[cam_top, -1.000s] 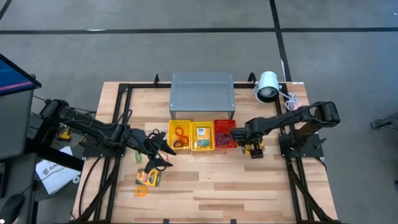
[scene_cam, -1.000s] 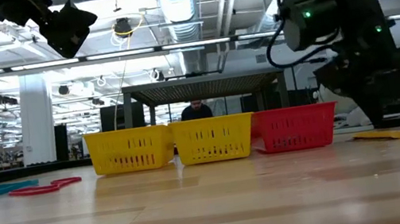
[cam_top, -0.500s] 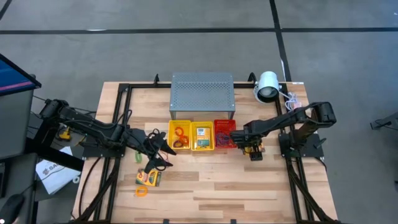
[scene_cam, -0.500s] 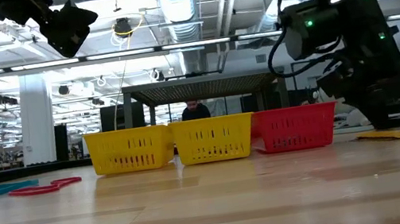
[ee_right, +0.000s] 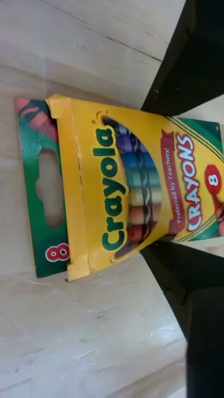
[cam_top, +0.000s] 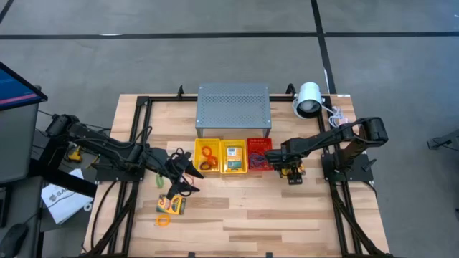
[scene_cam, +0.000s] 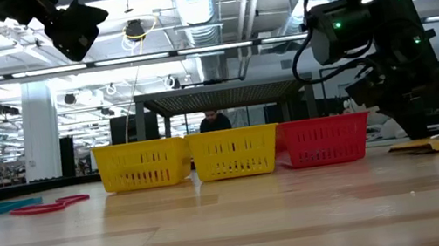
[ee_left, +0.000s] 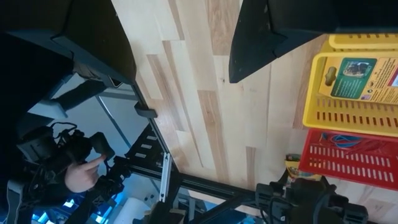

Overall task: Pick & Place Office Desk Supplies
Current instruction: Put the yellow crayon box into the right yellow bin

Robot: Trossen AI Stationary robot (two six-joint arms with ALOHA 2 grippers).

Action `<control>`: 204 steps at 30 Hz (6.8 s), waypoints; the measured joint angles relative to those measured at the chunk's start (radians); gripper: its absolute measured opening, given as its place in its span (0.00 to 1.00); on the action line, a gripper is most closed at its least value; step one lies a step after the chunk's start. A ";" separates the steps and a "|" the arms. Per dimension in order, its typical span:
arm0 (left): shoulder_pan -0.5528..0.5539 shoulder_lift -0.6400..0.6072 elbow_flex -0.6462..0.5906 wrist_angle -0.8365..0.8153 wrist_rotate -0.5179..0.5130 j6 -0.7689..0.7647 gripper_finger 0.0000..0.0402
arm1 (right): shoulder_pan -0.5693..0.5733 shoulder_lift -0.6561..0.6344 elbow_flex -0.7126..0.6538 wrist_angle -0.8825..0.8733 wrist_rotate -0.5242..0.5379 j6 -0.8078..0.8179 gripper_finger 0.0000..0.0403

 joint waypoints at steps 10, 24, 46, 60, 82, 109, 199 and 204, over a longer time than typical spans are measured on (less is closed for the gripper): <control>0.000 0.000 0.000 0.015 0.000 0.000 0.63 | 0.000 -0.034 0.000 0.003 0.000 0.018 0.73; 0.000 0.000 0.000 0.051 0.000 0.000 0.63 | 0.026 -0.233 0.026 -0.187 0.044 0.175 0.73; 0.032 0.000 0.000 0.106 -0.080 -0.084 0.63 | 0.166 -0.301 0.251 -0.064 0.222 0.228 0.70; 0.103 0.176 0.001 0.461 -0.091 -0.246 0.63 | 0.176 -0.023 0.582 -0.058 0.456 -0.055 0.70; 0.238 0.403 0.054 0.604 -0.095 -0.418 0.63 | 0.173 0.092 0.755 -0.032 0.529 -0.174 0.70; 0.282 0.521 0.200 0.527 -0.055 -0.375 0.29 | 0.168 0.092 0.755 -0.002 0.526 -0.184 0.70; 0.309 0.739 0.764 -0.763 -0.232 0.430 0.02 | 0.334 -0.410 0.347 -0.001 0.620 0.265 0.91; 0.309 0.795 0.794 -0.794 -0.247 0.432 0.02 | 0.335 -0.409 0.347 -0.001 0.620 0.265 0.91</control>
